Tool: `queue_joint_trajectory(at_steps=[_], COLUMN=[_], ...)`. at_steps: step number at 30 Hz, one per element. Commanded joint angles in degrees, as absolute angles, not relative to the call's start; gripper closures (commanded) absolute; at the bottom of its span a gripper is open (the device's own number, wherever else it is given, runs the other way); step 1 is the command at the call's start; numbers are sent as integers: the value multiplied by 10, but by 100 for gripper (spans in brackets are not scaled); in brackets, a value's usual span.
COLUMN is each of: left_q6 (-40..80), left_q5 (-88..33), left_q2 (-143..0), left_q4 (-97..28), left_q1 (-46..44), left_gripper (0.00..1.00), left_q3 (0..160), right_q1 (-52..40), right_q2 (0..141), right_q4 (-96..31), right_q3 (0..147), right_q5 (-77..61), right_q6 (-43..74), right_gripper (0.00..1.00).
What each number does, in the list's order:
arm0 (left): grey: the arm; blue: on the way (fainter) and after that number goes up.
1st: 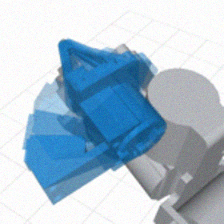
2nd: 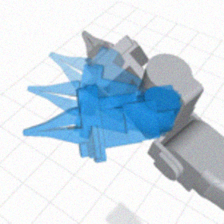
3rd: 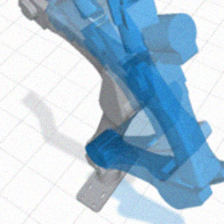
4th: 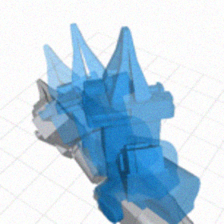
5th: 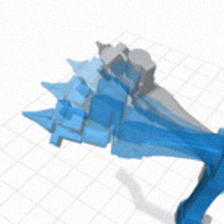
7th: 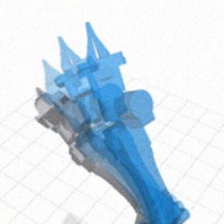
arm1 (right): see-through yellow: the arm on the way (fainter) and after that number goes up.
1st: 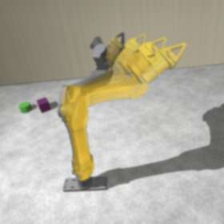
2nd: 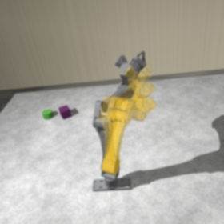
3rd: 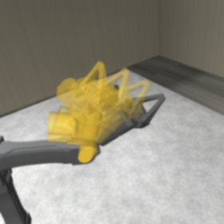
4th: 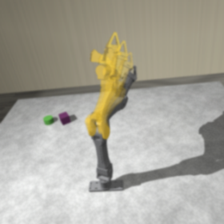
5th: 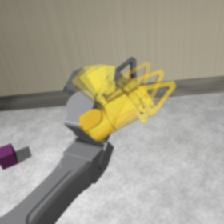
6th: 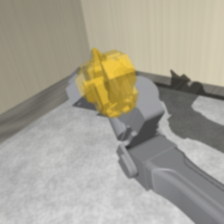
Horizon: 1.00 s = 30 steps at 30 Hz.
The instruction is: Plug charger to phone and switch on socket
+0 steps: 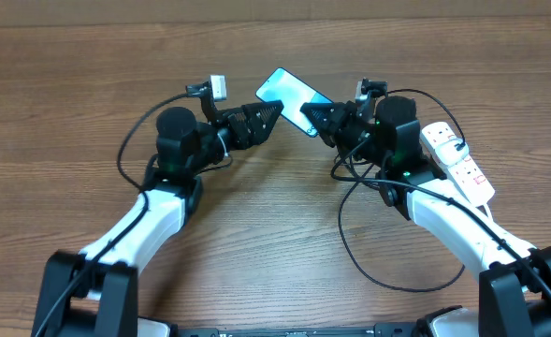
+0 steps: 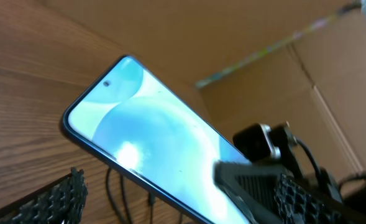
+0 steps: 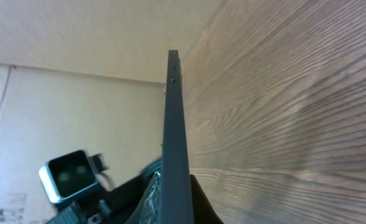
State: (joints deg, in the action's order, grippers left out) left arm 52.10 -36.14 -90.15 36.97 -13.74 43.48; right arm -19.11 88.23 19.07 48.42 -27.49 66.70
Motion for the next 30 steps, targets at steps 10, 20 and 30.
queue_joint_trajectory(at_steps=[10, 20, 30], left_q6=[773, 824, 908], left_q5=[-349, -307, -284], left_q2=[-1065, -1077, -1077], left_q4=[632, 678, 710], left_q1=[-135, -135, -135], left_gripper=[0, 0, 6], left_q3=[425, 425, 429], right_q1=[-209, -245, -264], right_q2=[936, 953, 955], right_q4=[308, 316, 314], right_q3=[507, 507, 507], right_q5=[-269, -262, -225], right_q6=[757, 756, 745], right_gripper=[96, 96, 96])
